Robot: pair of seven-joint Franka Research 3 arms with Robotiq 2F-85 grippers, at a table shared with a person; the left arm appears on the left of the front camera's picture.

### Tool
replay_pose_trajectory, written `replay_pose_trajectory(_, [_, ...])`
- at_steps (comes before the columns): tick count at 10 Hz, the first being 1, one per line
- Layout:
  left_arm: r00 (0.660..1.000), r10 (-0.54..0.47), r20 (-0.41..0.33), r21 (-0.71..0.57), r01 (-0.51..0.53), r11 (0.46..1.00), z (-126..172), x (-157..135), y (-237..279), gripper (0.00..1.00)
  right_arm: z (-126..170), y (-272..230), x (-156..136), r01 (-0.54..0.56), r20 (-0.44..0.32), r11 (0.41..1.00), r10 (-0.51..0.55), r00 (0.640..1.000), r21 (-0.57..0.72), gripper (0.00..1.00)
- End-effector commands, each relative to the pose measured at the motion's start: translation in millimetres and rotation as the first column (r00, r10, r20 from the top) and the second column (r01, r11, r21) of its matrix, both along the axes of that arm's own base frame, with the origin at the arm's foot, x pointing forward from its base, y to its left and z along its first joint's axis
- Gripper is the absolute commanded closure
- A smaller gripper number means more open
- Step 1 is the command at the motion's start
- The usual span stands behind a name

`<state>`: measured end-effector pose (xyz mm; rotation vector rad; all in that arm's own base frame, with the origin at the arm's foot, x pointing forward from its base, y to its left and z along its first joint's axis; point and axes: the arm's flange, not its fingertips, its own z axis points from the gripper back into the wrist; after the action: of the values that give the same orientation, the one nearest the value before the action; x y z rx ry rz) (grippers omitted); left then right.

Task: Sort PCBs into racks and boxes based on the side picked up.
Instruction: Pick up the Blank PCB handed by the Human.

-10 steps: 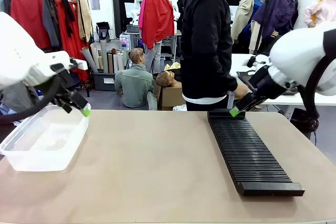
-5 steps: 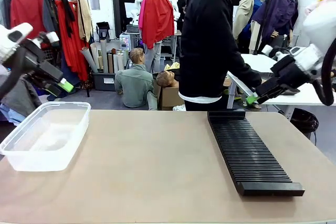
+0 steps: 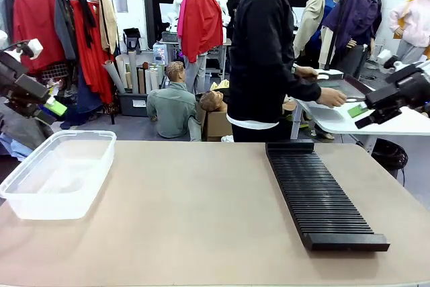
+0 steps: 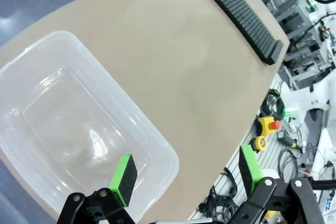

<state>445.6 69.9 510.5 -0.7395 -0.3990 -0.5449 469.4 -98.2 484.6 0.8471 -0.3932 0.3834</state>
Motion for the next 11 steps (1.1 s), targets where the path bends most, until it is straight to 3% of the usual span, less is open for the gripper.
replay_pose_trajectory(1, [0.999, -0.029, 0.034, -0.075, 0.031, 0.997, 5.8, -0.5, 11.6, 0.00, -1.6, -13.6, 4.7, 0.012, 0.028, 0.996, -0.014, 0.999, 0.085, 0.00])
replay_pose_trajectory(5, [0.999, -0.010, 0.043, -0.114, 0.015, 0.993, 7.3, -7.9, 21.9, 0.00, -4.7, -23.9, 2.5, 0.018, 0.020, 0.991, -0.021, 1.000, 0.133, 0.00])
replay_pose_trajectory(11, [1.000, 0.004, 0.019, -0.092, -0.002, 0.996, 6.2, -9.6, 22.0, 0.00, -8.9, -24.3, -3.8, 0.042, -0.013, 0.994, -0.040, 0.999, 0.102, 0.00])
